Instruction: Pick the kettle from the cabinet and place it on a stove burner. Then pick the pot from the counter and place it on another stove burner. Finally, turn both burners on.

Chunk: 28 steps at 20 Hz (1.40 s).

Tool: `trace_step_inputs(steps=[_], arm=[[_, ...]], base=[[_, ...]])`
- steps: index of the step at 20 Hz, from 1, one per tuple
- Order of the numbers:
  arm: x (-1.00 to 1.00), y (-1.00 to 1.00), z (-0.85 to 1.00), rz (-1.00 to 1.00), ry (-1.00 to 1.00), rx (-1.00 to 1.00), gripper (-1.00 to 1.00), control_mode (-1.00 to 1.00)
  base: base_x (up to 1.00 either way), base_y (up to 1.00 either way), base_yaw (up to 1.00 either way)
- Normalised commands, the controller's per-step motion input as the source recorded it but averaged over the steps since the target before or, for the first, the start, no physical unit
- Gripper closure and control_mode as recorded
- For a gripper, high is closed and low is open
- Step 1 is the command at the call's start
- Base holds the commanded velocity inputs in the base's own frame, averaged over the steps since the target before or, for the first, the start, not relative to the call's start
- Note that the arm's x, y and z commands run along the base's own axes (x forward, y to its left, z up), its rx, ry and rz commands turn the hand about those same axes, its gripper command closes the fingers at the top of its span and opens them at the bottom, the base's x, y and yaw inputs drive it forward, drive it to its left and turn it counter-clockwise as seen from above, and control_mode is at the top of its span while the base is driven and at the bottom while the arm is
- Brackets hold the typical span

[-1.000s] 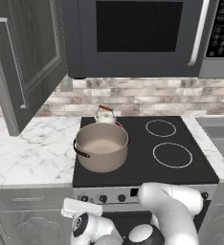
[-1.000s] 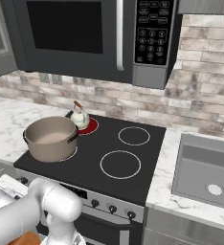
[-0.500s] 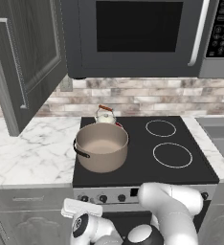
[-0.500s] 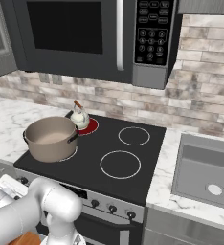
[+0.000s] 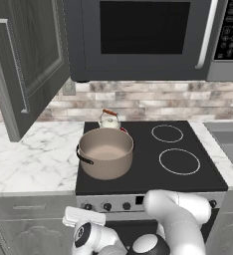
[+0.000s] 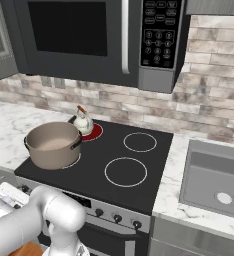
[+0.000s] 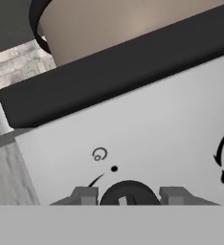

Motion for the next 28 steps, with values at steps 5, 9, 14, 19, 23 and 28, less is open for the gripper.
trace_step_inputs(steps=[5,9,14,19,23,28], arm=[[0.00,0.27,-0.02,0.00,0.00,-0.02,1.00,-1.00],[-0.03,0.05,0.00,0.00,0.00,-0.02,1.00,-1.00],[-0.09,0.00,0.00,0.00,0.00,-0.25,1.00,-1.00],[-0.13,0.01,0.00,0.00,0.00,-0.33,1.00,-1.00],[-0.12,0.06,0.00,0.00,0.02,-0.33,1.00,-1.00],[-0.13,0.06,0.00,-0.01,0.03,-0.32,1.00,-1.00]], base=[[0.00,0.00,0.00],[0.00,0.00,0.00],[0.00,0.00,0.00],[0.00,0.00,0.00],[0.00,0.00,0.00],[0.00,0.00,0.00]])
